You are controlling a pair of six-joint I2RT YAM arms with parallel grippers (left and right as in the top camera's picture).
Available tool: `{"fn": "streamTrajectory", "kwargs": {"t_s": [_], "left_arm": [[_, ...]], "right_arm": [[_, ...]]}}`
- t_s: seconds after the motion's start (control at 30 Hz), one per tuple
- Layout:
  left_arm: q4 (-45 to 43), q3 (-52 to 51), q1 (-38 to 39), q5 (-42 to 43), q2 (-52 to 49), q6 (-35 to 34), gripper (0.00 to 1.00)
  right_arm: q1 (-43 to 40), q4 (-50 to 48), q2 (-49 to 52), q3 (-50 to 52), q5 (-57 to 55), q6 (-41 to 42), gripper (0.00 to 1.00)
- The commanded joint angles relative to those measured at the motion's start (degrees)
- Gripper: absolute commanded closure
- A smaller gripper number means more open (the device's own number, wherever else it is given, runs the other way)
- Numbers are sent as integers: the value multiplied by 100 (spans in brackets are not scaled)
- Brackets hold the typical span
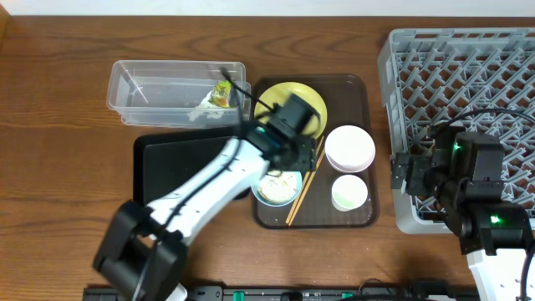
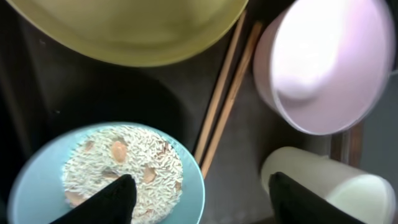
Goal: Sort waste into correct bins and load items into the dishwasher rack
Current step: 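Grasp the rim of the light blue rice bowl with the left gripper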
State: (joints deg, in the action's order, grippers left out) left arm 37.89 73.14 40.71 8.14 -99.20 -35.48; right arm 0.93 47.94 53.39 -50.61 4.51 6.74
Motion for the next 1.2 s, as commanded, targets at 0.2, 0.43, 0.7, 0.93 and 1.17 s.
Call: {"fn": "streamTrajectory", "kwargs": {"t_s": [0.2, 0.43, 0.7, 0.93, 1.17], "left_arm": [[-240, -92, 605, -629, -942, -662, 39], [-212, -92, 662, -629, -1130, -662, 62], [-118, -92, 662, -629, -1128, -660, 88], [-52, -74, 645, -632, -778, -186, 94], [332, -59, 306, -595, 435, 682, 94]], "right_arm": [[98, 55, -13, -125, 48, -52, 1], [98, 76, -13, -122, 46, -52, 1], [98, 81, -13, -122, 46, -52, 1], [98, 114, -13, -125, 46, -55, 1], [96, 111, -13, -122, 44, -57, 1]]}}
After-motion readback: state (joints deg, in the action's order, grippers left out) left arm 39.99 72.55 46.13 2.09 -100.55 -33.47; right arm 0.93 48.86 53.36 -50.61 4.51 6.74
